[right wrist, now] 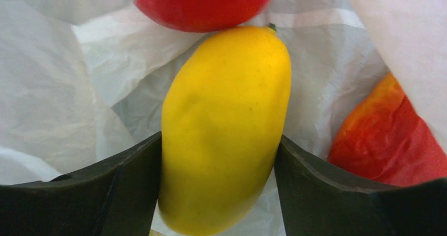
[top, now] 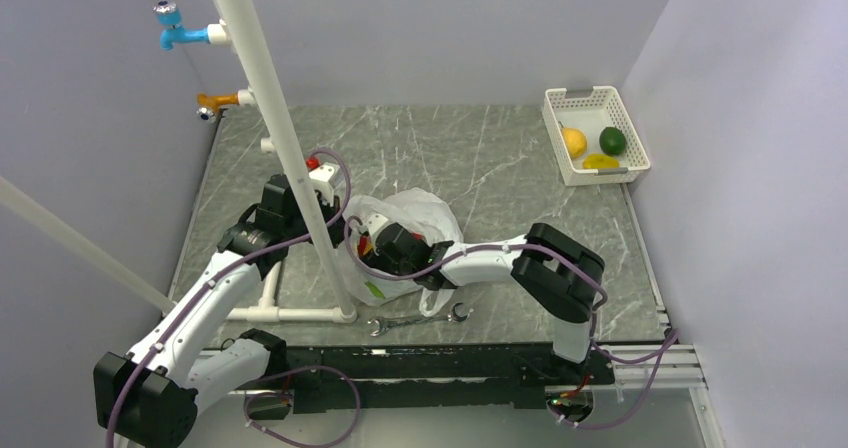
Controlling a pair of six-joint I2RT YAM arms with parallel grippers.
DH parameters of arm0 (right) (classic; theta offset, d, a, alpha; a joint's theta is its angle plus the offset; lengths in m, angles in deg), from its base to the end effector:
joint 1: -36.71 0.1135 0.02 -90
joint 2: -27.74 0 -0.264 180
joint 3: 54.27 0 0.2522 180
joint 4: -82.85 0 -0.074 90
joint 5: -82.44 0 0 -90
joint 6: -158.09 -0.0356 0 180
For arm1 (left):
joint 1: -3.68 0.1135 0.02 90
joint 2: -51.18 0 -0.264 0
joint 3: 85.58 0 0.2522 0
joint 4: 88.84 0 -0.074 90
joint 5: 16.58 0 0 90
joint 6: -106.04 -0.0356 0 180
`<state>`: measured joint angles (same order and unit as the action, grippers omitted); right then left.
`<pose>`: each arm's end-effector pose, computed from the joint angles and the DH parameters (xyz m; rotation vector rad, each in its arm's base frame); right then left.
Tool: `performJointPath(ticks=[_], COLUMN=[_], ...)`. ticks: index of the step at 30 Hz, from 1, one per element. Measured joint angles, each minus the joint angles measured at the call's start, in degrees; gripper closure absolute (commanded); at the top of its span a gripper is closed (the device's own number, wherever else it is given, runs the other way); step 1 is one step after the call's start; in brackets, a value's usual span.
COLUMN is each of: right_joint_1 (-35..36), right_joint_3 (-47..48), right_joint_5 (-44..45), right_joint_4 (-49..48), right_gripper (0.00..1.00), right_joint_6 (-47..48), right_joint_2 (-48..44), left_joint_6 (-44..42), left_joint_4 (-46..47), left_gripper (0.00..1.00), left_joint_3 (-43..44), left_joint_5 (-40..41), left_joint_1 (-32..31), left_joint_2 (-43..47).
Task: Take the fake fruits out of the plastic bag
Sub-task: Take out the fake fruit from the plastic bag.
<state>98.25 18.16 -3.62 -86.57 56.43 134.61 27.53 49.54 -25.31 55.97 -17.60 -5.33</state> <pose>0.1842 0.3347 0.1460 -0.9892 2.2089 0.5305 0.1929 -0.0866 0.2840 0.3634 2.2462 -0.6472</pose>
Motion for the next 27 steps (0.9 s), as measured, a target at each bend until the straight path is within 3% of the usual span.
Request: performJointPath(ticks=[3,8,13,18,27], right_joint_1=[0.07,-0.11,-1.11,-4.79,-12.98], right_joint_3=[-2.54,-3.52,-2.34,-2.34,-3.69], right_joint_5=[2.14,3.54,4.50,3.65,-7.80], right_joint_4=[-2.51,-2.91,-0.59,0.02,-6.01], right_gripper=[0.66,0.82,0.85,0.89,0.96], right_joint_6=[-0.37,-1.01,-0.98,-0.96,-5.16], right_joint_2=[-1.09,-1.99,-2.56,-9.05,-22.53], left_joint_6=[0.00,0.00,-0.02,-0.02,-0.02], left_joint_4=[0.07,0.13,0.13,0.15,0.46], left_gripper=[1.00,1.00,1.00,1.00,1.00], left_joint_3=[0.00,0.00,0.00,0.00,0.00], left_joint_5=[0.26,0.52,1.18,1.51,1.75], left_joint_1=[0.09,0.46,0.57,0.63,0.83], left_joint_2=[0.00,0.00,0.00,0.00,0.00])
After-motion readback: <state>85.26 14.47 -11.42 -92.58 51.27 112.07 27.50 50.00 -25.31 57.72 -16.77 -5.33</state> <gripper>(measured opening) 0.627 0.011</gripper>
